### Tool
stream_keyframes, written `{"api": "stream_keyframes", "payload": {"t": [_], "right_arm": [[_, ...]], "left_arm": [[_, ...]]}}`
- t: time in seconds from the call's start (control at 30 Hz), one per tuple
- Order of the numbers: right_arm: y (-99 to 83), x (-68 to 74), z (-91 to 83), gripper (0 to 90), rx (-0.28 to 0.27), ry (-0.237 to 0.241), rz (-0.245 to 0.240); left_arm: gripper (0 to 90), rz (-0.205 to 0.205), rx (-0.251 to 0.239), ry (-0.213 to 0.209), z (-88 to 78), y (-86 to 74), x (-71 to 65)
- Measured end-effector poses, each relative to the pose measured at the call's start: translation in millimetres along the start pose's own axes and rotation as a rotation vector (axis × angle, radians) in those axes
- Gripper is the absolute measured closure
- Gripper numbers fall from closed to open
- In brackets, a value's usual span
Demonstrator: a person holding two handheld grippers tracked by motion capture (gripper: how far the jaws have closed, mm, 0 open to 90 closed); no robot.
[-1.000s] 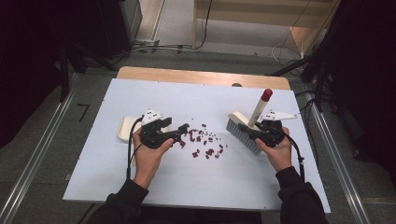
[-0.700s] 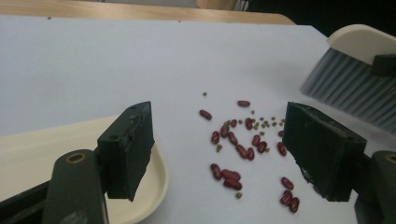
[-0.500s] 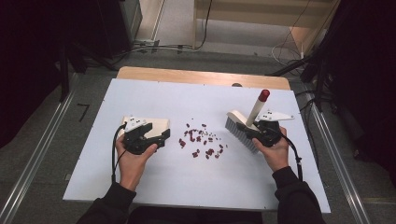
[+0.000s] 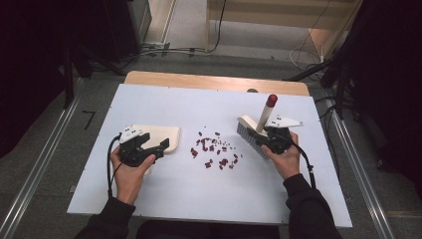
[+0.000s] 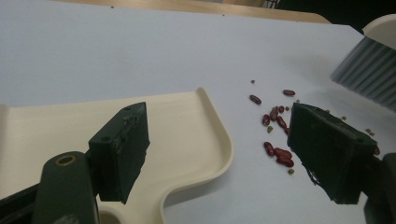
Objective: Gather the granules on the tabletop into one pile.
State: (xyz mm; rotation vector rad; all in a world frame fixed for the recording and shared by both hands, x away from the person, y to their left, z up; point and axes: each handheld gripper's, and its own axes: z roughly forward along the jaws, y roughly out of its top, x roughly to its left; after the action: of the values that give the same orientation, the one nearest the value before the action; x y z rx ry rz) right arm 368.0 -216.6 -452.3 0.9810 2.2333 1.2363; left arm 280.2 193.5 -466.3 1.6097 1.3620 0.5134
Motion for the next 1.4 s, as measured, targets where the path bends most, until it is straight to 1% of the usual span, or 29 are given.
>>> {"api": "stream_keyframes", "payload": {"t": [0.03, 0.1, 0.17, 0.33, 0.53, 0.63, 0.77, 0.87, 0.9, 0.97, 1.07, 1.2, 1.27, 1.4], "right_arm": [[1.1, 1.8, 3.7, 64.2, 0.000, -0.001, -0.007], [4.0, 5.1, 12.3, 64.3, 0.001, 0.013, -0.021], [7.9, 8.8, 20.7, 64.3, 0.003, 0.011, -0.039], [22.3, 13.4, 40.5, 64.3, 0.004, 0.025, -0.071], [36.3, 18.3, 62.9, 64.3, 0.013, 0.010, -0.119], [38.3, 22.5, 75.0, 64.2, 0.025, -0.008, -0.147], [40.2, 27.8, 87.9, 64.2, 0.026, -0.017, -0.184], [41.7, 31.1, 93.5, 64.3, 0.016, -0.011, -0.209], [41.6, 33.7, 94.9, 64.3, 0.022, 0.004, -0.210], [41.3, 38.5, 96.7, 64.3, 0.024, 0.022, -0.230], [40.6, 45.9, 98.1, 64.2, 0.027, 0.038, -0.250], [39.9, 55.1, 98.6, 64.3, 0.025, 0.056, -0.278], [39.8, 59.6, 97.5, 64.3, 0.025, 0.073, -0.287], [39.0, 67.2, 96.0, 64.3, 0.023, 0.093, -0.326]], "left_arm": [[22.0, -0.002, 0.002, 0.004, -0.3, -0.7, 2.0], [22.0, -0.006, 0.000, 0.010, -0.6, -1.4, 4.0], [22.0, -0.007, 0.002, 0.009, -1.1, -2.0, 5.9], [22.0, -0.011, 0.001, 0.014, -2.1, -3.6, 7.6], [22.3, -0.016, -0.001, 0.016, -2.9, -5.2, 9.9], [22.3, -0.020, -0.002, 0.018, -3.4, -5.3, 10.6], [22.3, -0.016, 0.000, 0.013, -3.2, -5.6, 10.3], [22.3, -0.018, 0.002, 0.011, -2.6, -6.0, 10.4], [22.3, -0.019, 0.003, 0.012, -2.4, -6.1, 10.5], [22.3, -0.019, 0.003, 0.013, -2.1, -6.4, 10.7], [22.3, -0.020, 0.004, 0.010, -2.0, -6.5, 10.3], [22.4, -0.015, 0.007, 0.004, -1.7, -6.4, 9.1], [22.3, -0.014, 0.008, 0.001, -1.6, -6.5, 8.9], [22.4, -0.015, 0.005, -0.001, -2.0, -6.1, 9.1]]}}
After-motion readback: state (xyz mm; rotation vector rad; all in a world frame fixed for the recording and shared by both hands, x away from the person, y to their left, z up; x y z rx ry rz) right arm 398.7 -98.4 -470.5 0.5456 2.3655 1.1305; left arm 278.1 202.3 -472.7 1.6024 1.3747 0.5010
